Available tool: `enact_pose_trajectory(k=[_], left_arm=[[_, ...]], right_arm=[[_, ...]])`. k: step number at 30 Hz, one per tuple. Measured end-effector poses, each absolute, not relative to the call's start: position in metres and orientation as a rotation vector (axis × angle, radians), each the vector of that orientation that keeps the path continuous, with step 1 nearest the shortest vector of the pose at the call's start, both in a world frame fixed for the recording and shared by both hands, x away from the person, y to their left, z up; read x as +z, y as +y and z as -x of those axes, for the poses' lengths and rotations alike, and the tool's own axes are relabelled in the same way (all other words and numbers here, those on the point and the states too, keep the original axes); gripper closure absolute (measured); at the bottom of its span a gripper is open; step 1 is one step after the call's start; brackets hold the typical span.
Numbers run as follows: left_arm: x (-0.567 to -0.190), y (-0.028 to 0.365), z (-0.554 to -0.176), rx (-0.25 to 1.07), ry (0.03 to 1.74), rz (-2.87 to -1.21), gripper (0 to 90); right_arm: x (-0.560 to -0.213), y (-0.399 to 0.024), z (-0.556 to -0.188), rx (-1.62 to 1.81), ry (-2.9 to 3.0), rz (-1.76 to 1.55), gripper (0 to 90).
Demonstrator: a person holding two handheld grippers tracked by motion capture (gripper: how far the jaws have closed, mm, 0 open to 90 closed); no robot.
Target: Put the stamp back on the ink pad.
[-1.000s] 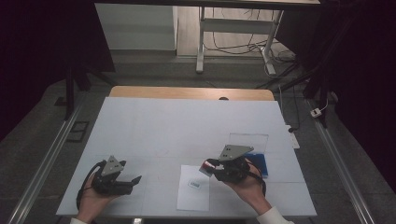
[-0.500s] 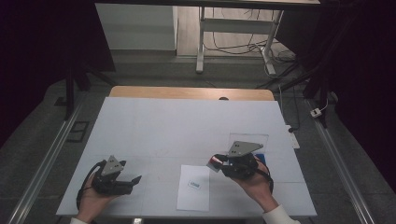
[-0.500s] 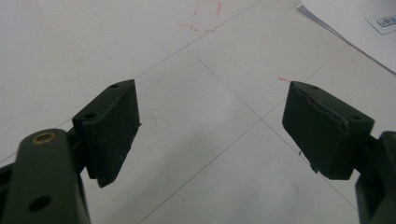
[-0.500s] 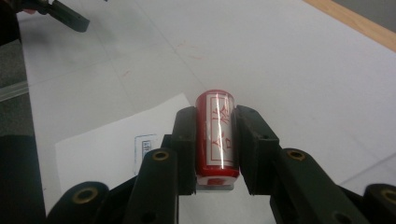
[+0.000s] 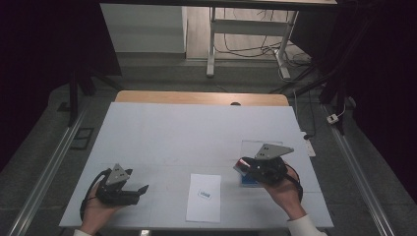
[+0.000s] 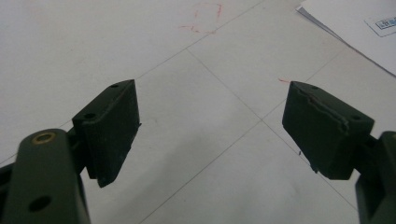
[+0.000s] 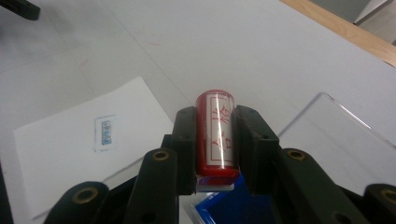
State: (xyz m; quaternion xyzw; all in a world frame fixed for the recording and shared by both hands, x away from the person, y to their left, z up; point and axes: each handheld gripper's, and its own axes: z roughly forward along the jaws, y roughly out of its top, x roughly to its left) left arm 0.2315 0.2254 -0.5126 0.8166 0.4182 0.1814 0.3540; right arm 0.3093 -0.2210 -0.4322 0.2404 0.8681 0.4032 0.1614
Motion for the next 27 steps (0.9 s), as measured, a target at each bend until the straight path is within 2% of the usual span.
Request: enact_pose_trajectory(k=[15, 27], left_arm=[[-0.512, 0.226, -0.232, 0.471, 1.079, -2.114, 19.2], [-0.512, 0.225, -0.231, 0.475, 1.079, -2.115, 19.2]], right_arm=[[-0.437, -0.254, -0.322, 1.039, 2.462, -0.79, 69.4], [-0.466, -0.267, -0.337, 0.854, 2.519, -0.876, 69.3]])
